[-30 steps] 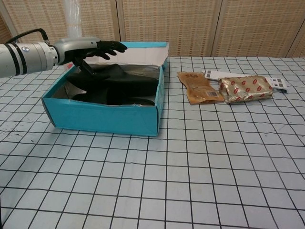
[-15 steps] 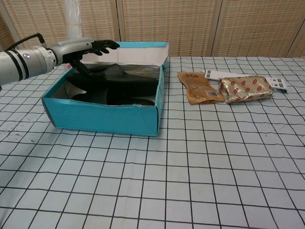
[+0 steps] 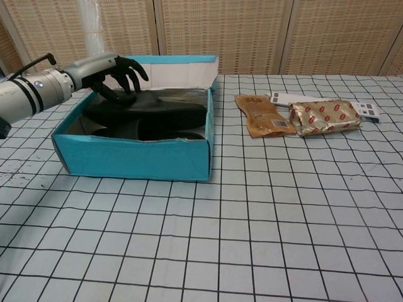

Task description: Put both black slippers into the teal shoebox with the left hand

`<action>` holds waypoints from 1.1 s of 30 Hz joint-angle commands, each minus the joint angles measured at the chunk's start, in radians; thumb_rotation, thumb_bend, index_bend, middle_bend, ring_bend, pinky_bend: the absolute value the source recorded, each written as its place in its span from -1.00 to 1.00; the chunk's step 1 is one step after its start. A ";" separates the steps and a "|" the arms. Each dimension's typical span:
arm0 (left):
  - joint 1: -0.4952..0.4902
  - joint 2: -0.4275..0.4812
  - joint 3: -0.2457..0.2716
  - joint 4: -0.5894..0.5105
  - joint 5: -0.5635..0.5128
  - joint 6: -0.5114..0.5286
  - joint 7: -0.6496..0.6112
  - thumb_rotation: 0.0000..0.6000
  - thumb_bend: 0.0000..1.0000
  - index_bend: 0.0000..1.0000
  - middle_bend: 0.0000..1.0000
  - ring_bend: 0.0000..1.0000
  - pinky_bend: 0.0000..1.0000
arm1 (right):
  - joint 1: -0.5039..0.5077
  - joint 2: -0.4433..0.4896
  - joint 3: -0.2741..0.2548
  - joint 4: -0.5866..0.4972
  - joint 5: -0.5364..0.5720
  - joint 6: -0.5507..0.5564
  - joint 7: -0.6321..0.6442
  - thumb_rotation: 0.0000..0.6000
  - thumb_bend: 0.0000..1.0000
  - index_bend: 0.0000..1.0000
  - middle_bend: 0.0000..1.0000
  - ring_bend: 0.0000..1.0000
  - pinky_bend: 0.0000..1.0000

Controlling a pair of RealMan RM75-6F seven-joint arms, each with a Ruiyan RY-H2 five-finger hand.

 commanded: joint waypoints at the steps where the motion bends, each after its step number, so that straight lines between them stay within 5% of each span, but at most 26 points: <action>1: 0.011 -0.033 0.005 0.043 -0.002 -0.022 0.002 1.00 -0.19 -0.24 0.09 -0.05 -0.22 | -0.001 0.001 0.000 -0.001 -0.001 0.003 0.001 1.00 -0.57 -1.00 -1.00 -1.00 -1.00; 19: 0.046 -0.083 0.051 0.113 0.039 -0.023 -0.044 1.00 -0.17 -0.17 0.15 -0.02 -0.24 | -0.004 0.006 -0.004 -0.002 -0.011 0.014 0.007 1.00 -0.57 -1.00 -1.00 -1.00 -1.00; 22: 0.047 -0.082 0.046 0.109 0.042 0.008 -0.048 1.00 -0.17 -0.19 0.12 -0.15 -0.32 | -0.006 0.007 -0.005 -0.002 -0.015 0.018 0.008 1.00 -0.57 -1.00 -1.00 -1.00 -1.00; 28: 0.054 -0.065 0.036 0.073 0.049 0.101 -0.053 1.00 -0.17 -0.68 -0.48 -0.79 -0.73 | -0.005 0.008 -0.006 -0.003 -0.018 0.017 0.009 1.00 -0.57 -1.00 -1.00 -1.00 -1.00; 33: 0.061 -0.057 0.007 0.061 0.034 0.162 -0.074 1.00 -0.17 -0.99 -0.89 -1.00 -0.86 | -0.007 0.010 -0.008 -0.003 -0.023 0.022 0.011 1.00 -0.57 -1.00 -1.00 -1.00 -1.00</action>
